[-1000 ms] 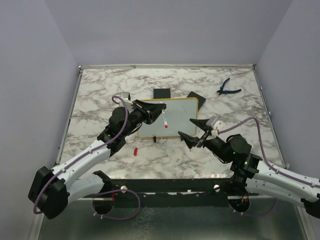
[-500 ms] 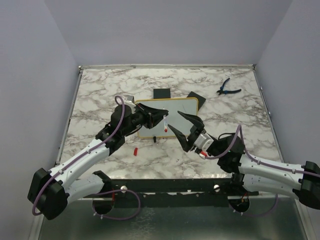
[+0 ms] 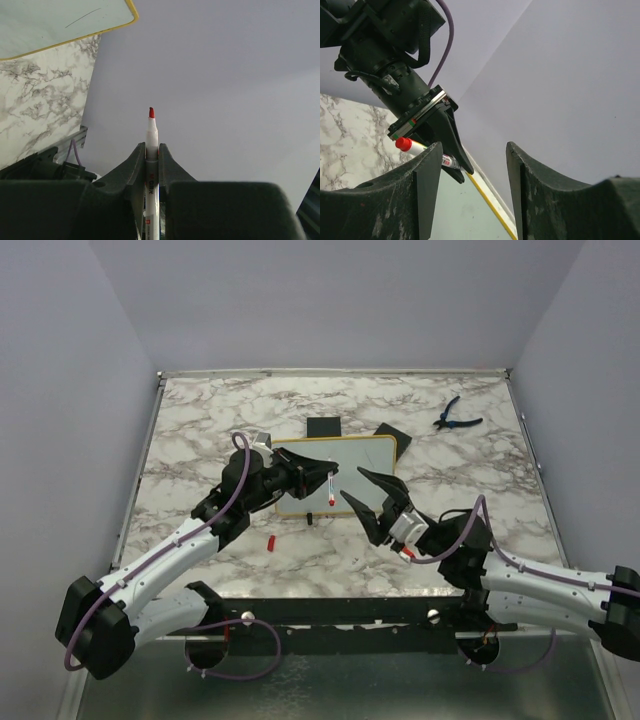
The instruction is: Write a sentence on the whiteboard
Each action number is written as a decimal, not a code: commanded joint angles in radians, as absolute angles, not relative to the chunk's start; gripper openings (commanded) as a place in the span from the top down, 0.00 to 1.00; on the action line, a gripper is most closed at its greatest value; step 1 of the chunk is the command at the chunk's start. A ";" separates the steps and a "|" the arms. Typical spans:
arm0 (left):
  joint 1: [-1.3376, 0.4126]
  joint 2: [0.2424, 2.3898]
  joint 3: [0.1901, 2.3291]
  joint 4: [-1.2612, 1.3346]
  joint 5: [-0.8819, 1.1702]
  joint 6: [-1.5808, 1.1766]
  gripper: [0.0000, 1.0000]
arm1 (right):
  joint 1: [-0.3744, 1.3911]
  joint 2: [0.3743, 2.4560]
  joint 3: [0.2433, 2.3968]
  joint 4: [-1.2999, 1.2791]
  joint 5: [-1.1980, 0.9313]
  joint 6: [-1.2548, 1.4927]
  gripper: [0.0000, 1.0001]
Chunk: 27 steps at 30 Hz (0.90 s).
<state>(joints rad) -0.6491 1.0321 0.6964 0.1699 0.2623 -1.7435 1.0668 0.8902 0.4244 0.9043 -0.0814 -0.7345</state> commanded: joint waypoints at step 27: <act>-0.648 1.043 0.688 0.204 0.320 -1.792 1.00 | 1.093 1.126 0.513 0.961 -0.122 -0.801 0.61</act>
<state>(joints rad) -0.6491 1.0428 0.6956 0.1776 0.2905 -1.7664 1.0855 1.1000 0.4751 0.9134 -0.0929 -0.7872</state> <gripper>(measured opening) 0.134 0.419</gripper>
